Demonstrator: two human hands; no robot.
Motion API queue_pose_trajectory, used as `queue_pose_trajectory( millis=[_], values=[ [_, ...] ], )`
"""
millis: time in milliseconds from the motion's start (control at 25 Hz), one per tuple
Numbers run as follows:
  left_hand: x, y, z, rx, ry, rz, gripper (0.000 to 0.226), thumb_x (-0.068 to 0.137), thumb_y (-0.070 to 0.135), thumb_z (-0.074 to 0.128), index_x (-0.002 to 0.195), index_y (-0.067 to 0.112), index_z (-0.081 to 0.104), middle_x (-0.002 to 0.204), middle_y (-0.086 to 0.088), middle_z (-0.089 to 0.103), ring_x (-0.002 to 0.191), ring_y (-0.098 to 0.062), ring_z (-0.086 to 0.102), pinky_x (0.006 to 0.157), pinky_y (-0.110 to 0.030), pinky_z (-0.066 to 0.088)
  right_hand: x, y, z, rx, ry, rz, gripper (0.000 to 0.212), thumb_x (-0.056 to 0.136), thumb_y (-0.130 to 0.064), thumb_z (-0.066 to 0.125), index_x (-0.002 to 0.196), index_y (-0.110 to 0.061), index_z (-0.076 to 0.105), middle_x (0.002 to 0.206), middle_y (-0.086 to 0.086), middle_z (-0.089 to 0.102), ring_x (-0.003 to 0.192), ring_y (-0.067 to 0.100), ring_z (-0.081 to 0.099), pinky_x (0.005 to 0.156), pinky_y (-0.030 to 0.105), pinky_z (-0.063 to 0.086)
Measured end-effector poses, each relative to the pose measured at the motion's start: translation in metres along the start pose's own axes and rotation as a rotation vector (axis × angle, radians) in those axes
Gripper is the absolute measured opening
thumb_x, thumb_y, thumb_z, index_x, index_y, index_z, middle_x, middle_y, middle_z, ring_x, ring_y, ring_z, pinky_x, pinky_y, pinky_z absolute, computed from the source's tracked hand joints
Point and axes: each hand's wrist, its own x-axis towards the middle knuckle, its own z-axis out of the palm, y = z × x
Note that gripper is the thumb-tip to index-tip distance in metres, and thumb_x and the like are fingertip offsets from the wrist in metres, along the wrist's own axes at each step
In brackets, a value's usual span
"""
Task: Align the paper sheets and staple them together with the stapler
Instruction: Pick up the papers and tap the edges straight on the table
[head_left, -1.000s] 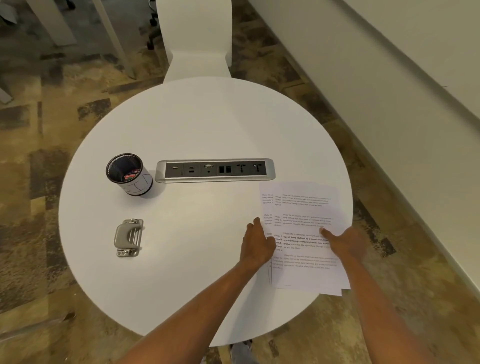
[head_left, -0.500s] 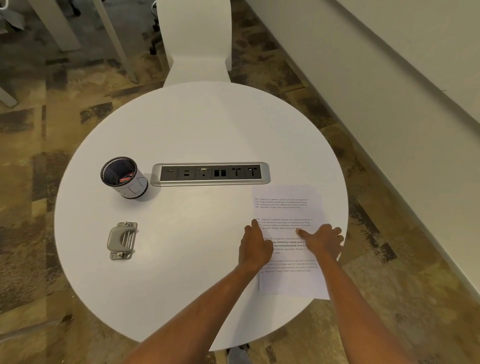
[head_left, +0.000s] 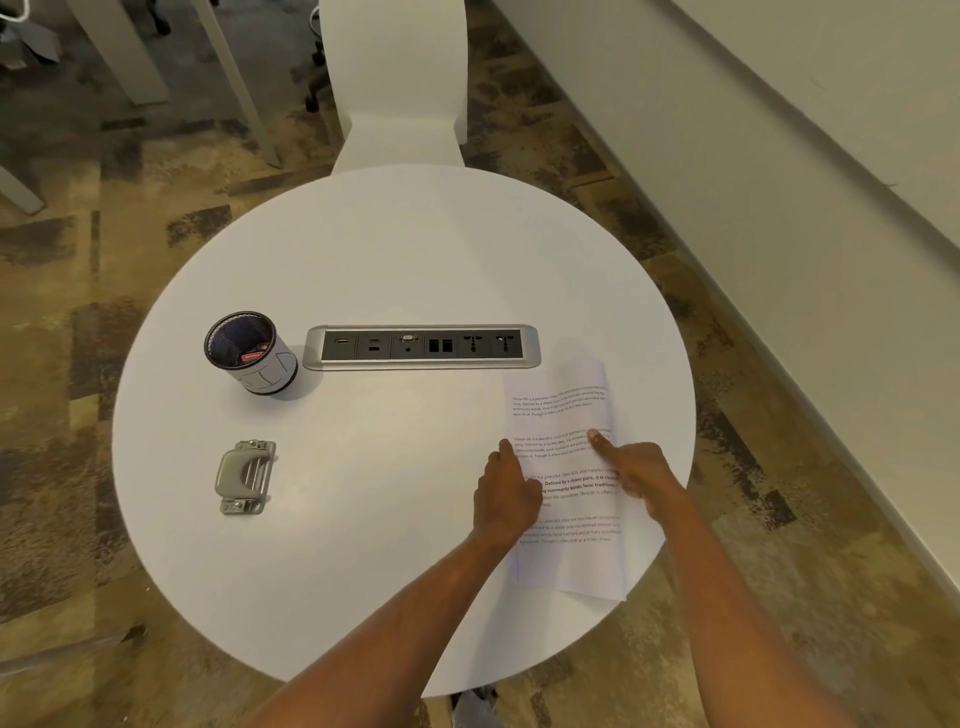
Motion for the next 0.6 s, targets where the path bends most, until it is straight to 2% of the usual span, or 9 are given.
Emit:
queue_pose_trajectory(
  millis=[40, 80, 120, 200, 320, 440, 520, 600],
  values=[
    [0.000, -0.001, 0.000, -0.011, -0.001, -0.001, 0.046, 0.089, 0.018, 0.053, 0.130, 0.006, 0.038, 0.128, -0.014, 0.053, 0.115, -0.034, 0.054, 0.093, -0.044, 0.046, 0.001, 0.001, -0.007, 0.052, -0.087, 0.007, 0.060, 0.057, -0.062, 0.082, 0.070, -0.008, 0.060, 0.070, 0.008, 0.067, 0.060, 0.020, 0.063, 0.056, 0.026, 0.046],
    [-0.001, -0.002, -0.001, -0.023, -0.003, -0.001, 0.047, 0.089, 0.018, 0.052, 0.131, 0.005, 0.038, 0.129, -0.014, 0.053, 0.116, -0.034, 0.053, 0.094, -0.045, 0.046, 0.002, 0.004, -0.014, 0.126, -0.181, 0.016, 0.060, 0.060, -0.057, 0.084, 0.081, -0.004, 0.069, 0.083, 0.010, 0.076, 0.072, 0.022, 0.071, 0.062, 0.028, 0.053],
    [-0.001, -0.003, -0.001, -0.040, -0.005, 0.000, 0.047, 0.089, 0.018, 0.052, 0.132, 0.004, 0.038, 0.129, -0.015, 0.053, 0.116, -0.035, 0.054, 0.096, -0.046, 0.046, 0.003, 0.007, -0.021, 0.224, -0.280, 0.022, 0.057, 0.063, -0.050, 0.087, 0.094, -0.004, 0.073, 0.098, 0.011, 0.077, 0.086, 0.025, 0.074, 0.069, 0.032, 0.058],
    [-0.001, -0.006, -0.002, -0.093, -0.007, 0.012, 0.043, 0.090, 0.018, 0.052, 0.128, 0.005, 0.040, 0.128, -0.015, 0.055, 0.114, -0.034, 0.055, 0.096, -0.049, 0.047, 0.004, 0.015, -0.032, 0.381, -0.417, 0.018, 0.051, 0.071, -0.030, 0.086, 0.113, -0.006, 0.071, 0.116, 0.016, 0.072, 0.106, 0.032, 0.069, 0.080, 0.040, 0.059],
    [-0.002, -0.010, -0.001, -0.143, 0.003, 0.037, 0.043, 0.090, 0.018, 0.055, 0.128, 0.005, 0.041, 0.131, -0.015, 0.054, 0.115, -0.031, 0.055, 0.097, -0.045, 0.047, -0.003, 0.021, -0.033, 0.306, -0.408, -0.006, 0.055, 0.070, -0.013, 0.084, 0.121, -0.003, 0.065, 0.117, 0.020, 0.071, 0.103, 0.036, 0.070, 0.081, 0.046, 0.059],
    [0.000, -0.019, -0.003, -0.233, -0.044, 0.020, 0.061, 0.090, 0.023, 0.060, 0.141, 0.004, 0.032, 0.137, -0.015, 0.051, 0.118, -0.028, 0.055, 0.094, -0.032, 0.046, -0.018, 0.004, -0.025, 0.167, -0.320, -0.122, 0.048, 0.073, -0.006, 0.080, 0.118, -0.001, 0.065, 0.105, 0.014, 0.076, 0.091, 0.030, 0.074, 0.072, 0.039, 0.061],
    [0.001, -0.027, -0.016, -0.380, -0.051, -0.063, 0.075, 0.087, 0.035, 0.065, 0.147, 0.007, 0.029, 0.139, -0.012, 0.050, 0.117, -0.022, 0.055, 0.092, -0.026, 0.043, -0.033, -0.017, -0.020, 0.080, -0.325, -0.232, 0.040, 0.077, -0.007, 0.078, 0.115, -0.003, 0.067, 0.100, 0.010, 0.078, 0.090, 0.028, 0.075, 0.072, 0.036, 0.061],
    [0.004, -0.036, -0.039, -0.530, -0.077, -0.111, 0.086, 0.077, 0.053, 0.071, 0.144, 0.012, 0.036, 0.136, -0.007, 0.053, 0.118, -0.018, 0.055, 0.098, -0.028, 0.042, -0.050, -0.039, -0.015, 0.041, -0.387, -0.327, 0.035, 0.079, -0.011, 0.077, 0.113, -0.006, 0.070, 0.104, 0.010, 0.077, 0.093, 0.028, 0.074, 0.077, 0.036, 0.061]
  ],
)
